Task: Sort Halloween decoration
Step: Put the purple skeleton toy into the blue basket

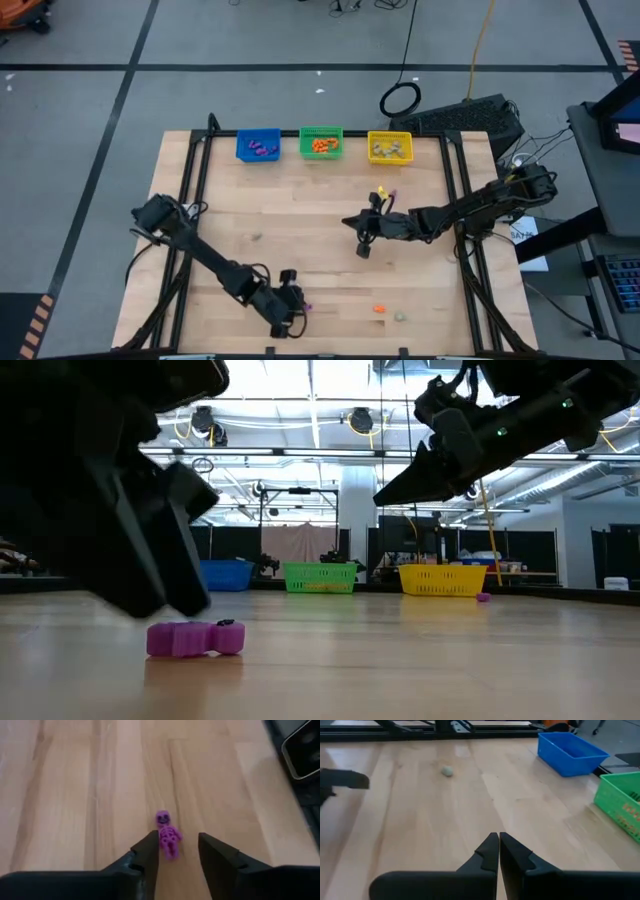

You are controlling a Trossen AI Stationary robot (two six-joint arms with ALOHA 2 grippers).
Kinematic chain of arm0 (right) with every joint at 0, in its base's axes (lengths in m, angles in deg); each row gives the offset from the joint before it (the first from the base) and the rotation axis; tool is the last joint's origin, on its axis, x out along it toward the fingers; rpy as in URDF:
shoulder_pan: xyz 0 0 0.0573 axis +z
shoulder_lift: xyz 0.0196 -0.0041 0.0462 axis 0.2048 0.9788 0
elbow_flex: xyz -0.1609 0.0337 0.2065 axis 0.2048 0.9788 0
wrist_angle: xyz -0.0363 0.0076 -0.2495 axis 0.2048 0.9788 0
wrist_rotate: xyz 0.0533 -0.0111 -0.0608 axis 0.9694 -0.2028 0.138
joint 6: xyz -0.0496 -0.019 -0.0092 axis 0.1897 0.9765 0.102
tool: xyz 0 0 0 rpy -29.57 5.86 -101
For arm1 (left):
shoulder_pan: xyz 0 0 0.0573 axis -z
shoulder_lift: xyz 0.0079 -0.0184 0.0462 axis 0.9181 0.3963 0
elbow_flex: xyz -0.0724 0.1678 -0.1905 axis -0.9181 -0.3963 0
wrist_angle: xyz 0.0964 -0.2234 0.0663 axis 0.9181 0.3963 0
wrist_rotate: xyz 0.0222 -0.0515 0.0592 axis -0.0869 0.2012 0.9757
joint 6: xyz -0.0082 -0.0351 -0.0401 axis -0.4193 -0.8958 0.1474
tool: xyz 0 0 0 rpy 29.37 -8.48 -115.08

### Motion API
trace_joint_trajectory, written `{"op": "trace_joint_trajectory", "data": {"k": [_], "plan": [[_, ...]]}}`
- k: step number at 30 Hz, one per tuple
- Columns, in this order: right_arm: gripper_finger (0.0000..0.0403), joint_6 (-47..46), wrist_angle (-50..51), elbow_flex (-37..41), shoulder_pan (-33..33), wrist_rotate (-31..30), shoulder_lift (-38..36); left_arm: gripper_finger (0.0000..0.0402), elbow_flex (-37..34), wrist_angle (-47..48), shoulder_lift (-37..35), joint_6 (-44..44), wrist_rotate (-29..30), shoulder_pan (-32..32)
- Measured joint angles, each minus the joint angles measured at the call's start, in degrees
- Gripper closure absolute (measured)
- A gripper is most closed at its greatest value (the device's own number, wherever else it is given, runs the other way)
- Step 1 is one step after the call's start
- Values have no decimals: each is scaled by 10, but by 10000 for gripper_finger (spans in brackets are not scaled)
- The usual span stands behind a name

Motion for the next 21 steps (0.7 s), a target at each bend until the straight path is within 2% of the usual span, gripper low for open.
{"op": "trace_joint_trajectory", "data": {"k": [3, 7, 11, 16, 21], "plan": [[403, -2, -4, 0, 10, -3, 0, 250, 20, 10, 25, -16, 11, 1], [403, -6, -4, 0, 24, -30, 0, 254, 31, 17, 45, -44, 32, -2], [403, -7, -4, 0, 34, -32, 0, 293, 31, 21, 48, -44, 42, -2], [403, -7, -2, 0, 43, -45, 0, 378, 31, 24, 48, -22, 55, 1], [403, -6, -2, 0, 43, -45, 0, 386, 30, 47, 35, -14, 76, 1]]}}
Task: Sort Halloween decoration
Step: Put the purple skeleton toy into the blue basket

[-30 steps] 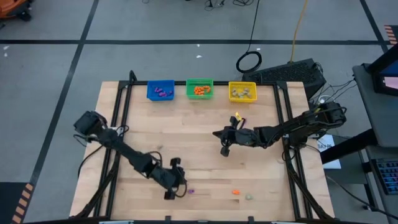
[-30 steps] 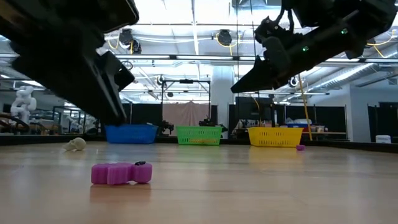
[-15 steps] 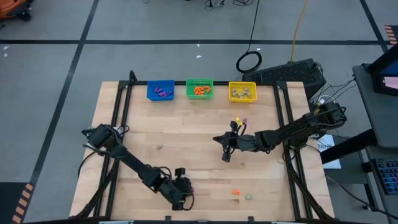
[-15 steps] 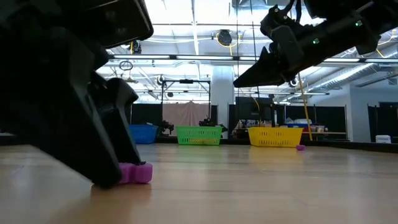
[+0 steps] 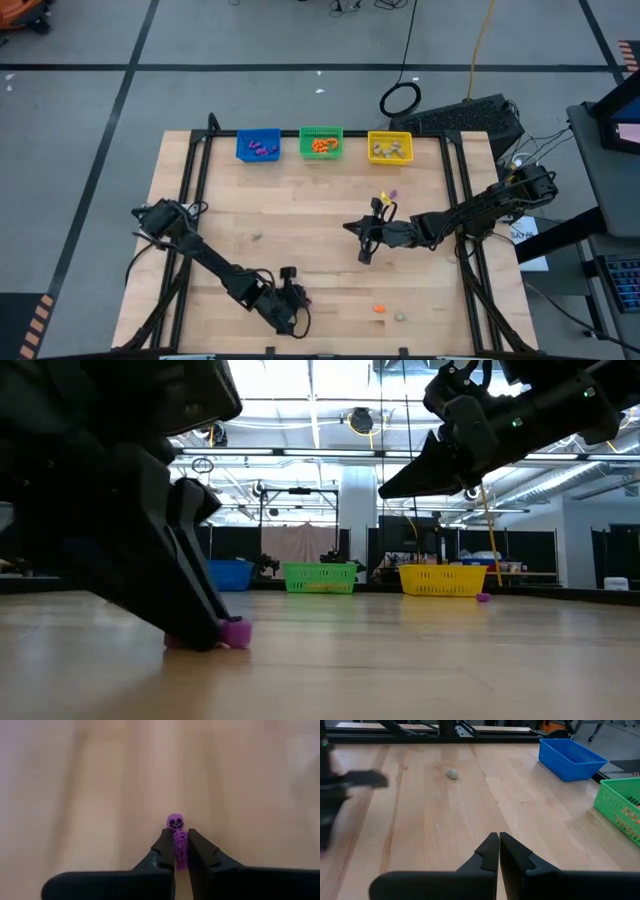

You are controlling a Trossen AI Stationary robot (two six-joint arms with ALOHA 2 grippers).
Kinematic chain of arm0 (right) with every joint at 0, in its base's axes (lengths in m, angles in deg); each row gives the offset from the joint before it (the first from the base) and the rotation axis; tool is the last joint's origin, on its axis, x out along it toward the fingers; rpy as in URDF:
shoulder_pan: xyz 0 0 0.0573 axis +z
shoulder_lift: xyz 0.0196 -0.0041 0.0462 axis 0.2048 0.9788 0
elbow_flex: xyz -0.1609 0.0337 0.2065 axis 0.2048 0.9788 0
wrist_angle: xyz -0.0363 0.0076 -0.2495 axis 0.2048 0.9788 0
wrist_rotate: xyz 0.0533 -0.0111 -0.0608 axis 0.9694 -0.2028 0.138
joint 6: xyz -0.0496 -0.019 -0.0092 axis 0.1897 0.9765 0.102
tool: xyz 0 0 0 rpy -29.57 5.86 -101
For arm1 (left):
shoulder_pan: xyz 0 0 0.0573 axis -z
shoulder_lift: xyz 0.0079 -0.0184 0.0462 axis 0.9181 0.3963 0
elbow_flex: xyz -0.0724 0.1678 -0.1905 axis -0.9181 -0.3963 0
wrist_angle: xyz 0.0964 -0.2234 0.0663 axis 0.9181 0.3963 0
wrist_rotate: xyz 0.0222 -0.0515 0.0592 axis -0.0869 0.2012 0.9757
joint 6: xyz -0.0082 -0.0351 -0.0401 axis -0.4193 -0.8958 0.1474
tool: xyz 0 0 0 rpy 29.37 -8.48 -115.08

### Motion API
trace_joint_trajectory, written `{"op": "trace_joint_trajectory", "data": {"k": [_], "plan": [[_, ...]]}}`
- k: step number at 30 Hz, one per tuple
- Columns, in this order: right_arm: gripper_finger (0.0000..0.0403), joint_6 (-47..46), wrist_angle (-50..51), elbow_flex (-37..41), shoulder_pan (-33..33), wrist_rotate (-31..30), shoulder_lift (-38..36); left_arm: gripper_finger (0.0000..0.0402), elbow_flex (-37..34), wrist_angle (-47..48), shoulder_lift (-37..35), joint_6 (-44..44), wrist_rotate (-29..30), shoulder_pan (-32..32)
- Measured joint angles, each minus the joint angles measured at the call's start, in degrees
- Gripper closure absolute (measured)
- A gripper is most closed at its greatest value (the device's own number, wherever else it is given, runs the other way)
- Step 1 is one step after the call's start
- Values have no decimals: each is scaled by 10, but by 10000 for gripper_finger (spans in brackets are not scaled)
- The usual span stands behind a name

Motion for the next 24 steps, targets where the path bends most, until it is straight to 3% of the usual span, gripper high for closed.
{"op": "trace_joint_trajectory", "data": {"k": [7, 12, 17, 24], "plan": [[403, 6, -2, 0, 0, 0, 0, 391, -3, 159, -97, -9, 88, -40], [403, 6, 3, 0, 0, 0, 0, 391, -19, 259, -177, -15, 103, -123], [403, 5, 10, 0, 0, 0, 0, 391, -22, 371, -246, 22, 103, -242], [403, -5, 20, 0, 0, 0, 0, 392, -21, 390, -315, 139, 35, -462]]}}
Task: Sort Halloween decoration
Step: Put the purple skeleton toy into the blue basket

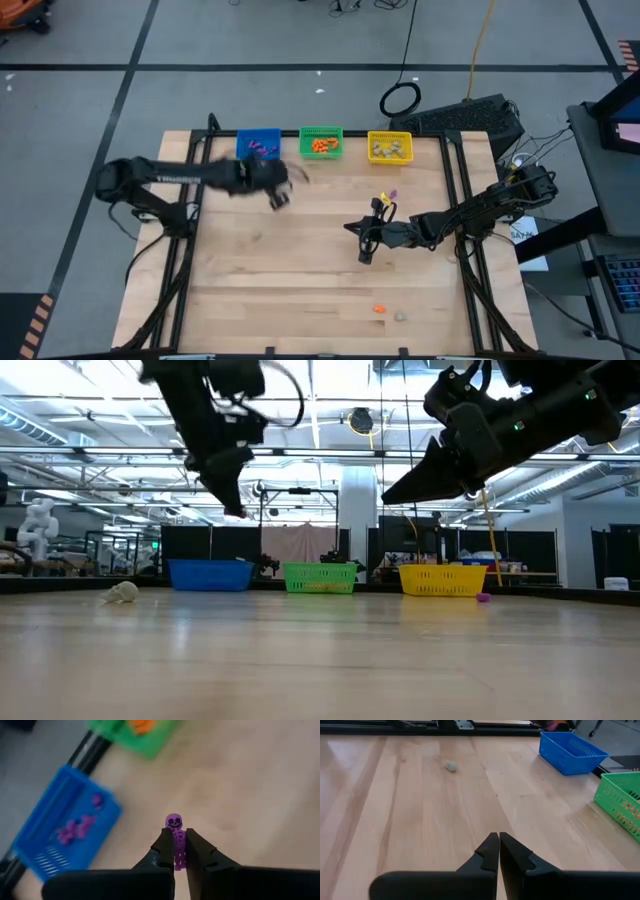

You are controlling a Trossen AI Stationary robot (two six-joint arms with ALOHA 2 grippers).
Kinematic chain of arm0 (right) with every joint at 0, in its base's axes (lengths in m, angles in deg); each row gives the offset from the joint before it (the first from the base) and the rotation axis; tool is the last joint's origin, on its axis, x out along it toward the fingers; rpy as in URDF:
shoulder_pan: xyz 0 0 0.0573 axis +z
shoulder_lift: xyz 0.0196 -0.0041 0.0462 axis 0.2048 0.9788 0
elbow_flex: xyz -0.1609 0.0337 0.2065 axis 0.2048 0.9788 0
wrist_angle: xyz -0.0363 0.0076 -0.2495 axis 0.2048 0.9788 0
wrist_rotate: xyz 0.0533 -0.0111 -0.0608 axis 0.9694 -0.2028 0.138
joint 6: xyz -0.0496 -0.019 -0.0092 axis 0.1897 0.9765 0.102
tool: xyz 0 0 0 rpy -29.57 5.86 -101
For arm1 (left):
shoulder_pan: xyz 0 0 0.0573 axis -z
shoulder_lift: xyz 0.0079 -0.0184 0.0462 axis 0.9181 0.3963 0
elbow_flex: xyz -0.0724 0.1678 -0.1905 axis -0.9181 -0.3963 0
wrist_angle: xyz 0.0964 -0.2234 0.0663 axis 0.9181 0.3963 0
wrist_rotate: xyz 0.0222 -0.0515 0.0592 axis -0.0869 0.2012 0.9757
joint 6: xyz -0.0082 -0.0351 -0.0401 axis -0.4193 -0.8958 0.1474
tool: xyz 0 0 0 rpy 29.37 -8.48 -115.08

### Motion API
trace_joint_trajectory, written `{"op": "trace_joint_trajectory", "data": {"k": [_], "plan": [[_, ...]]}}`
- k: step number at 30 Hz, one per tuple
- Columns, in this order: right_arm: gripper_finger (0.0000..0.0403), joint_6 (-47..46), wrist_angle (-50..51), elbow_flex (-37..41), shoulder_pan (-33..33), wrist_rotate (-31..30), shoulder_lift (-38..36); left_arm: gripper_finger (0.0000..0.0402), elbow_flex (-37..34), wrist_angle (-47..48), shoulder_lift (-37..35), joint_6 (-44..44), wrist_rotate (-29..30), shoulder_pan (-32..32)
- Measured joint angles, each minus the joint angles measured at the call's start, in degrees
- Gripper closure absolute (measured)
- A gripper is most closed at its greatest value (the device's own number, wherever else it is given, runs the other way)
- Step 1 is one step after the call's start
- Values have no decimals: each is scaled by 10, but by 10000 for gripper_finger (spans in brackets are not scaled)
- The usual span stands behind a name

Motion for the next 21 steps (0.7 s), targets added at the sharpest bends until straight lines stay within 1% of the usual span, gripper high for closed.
{"op": "trace_joint_trajectory", "data": {"k": [6, 9, 11, 13, 15, 21], "plan": [[403, 0, 9, 0, 0, 0, 0, 392, 0, -4, 4, 102, -125, -207], [403, 0, 9, 0, 0, 0, 0, 392, 0, -23, 27, 147, -158, -293], [403, 0, 9, 0, 0, 0, 0, 392, 1, -56, 46, 168, -180, -340], [403, 0, 9, 0, 0, 0, 0, 394, 1, -77, 70, 188, -211, -378], [403, 0, 9, 0, 0, 0, 0, 394, 1, -102, 94, 198, -229, -404], [403, 0, 10, 0, 0, 0, 0, 392, 1, -149, 145, 212, -239, -444]]}}
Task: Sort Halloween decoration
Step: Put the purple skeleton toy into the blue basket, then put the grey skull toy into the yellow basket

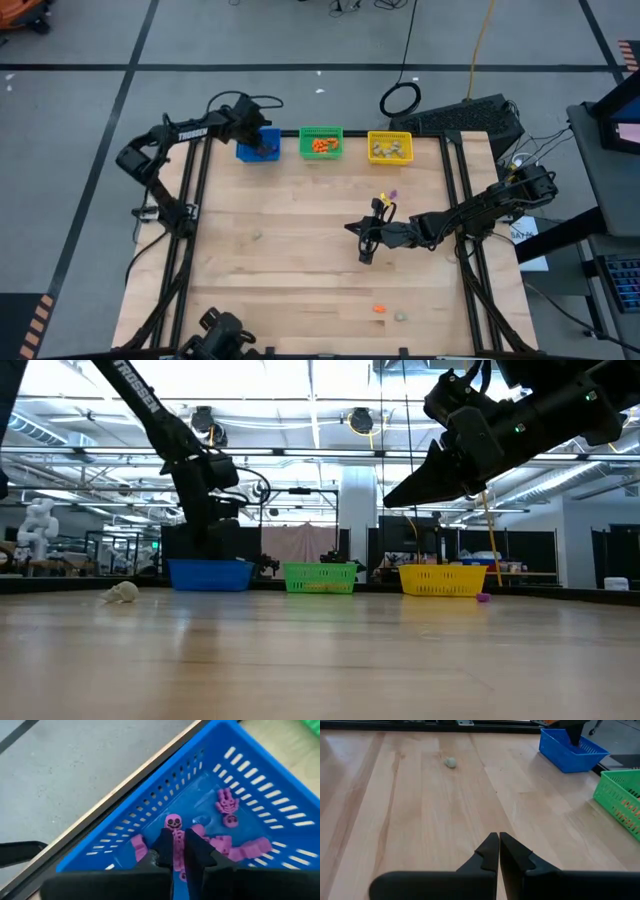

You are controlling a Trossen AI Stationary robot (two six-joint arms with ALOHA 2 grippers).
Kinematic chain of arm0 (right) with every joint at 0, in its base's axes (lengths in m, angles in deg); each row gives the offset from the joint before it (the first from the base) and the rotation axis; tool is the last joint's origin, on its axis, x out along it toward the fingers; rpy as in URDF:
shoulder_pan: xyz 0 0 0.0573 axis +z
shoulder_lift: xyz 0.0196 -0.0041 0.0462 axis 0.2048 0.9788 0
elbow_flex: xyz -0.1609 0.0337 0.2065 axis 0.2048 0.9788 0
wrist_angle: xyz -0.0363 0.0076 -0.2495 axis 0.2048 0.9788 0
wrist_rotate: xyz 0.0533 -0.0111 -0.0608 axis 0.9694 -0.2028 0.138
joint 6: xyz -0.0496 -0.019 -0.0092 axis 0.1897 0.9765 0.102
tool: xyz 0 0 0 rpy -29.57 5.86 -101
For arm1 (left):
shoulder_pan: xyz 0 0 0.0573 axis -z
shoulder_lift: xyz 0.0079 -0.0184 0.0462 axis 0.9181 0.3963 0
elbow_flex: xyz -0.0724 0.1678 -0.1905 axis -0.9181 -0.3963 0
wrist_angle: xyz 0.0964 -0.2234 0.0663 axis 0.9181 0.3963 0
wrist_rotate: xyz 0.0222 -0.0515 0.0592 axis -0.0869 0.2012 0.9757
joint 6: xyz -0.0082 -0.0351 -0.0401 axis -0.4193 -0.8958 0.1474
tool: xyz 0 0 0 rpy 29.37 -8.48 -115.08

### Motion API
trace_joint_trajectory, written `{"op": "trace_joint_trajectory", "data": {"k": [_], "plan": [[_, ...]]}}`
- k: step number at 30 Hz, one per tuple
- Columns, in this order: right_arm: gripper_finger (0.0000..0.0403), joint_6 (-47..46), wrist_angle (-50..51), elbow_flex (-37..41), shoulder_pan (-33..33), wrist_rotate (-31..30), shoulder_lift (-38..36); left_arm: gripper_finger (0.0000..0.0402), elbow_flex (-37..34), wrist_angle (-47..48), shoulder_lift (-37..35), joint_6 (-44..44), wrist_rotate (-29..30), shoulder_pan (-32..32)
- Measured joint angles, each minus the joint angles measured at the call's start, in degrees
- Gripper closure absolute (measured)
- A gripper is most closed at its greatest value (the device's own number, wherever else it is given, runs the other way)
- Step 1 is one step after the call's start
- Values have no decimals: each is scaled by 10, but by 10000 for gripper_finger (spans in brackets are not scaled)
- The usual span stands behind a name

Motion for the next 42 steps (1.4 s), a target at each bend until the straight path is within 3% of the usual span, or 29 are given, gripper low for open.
{"op": "trace_joint_trajectory", "data": {"k": [12, 16, 21, 30, 37, 42], "plan": [[403, 10, 7, 0, 0, 2, 0, 281, 0, -4, -8, 14, -6, 7], [403, 10, 16, 0, 0, 2, 0, 280, 0, -4, -24, 20, -7, 18], [403, 8, 25, 0, 0, 3, -5, 314, -32, -39, -70, 19, -7, 48], [403, -92, 297, -69, 30, 6, -53, 396, -216, -237, -225, -18, -7, 167], [403, -247, 540, -180, 102, 44, -46, 396, -334, -380, -326, -68, -8, 293], [398, -365, 657, -239, 173, 98, -19, 396, -391, -511, -340, -72, -7, 366]]}}
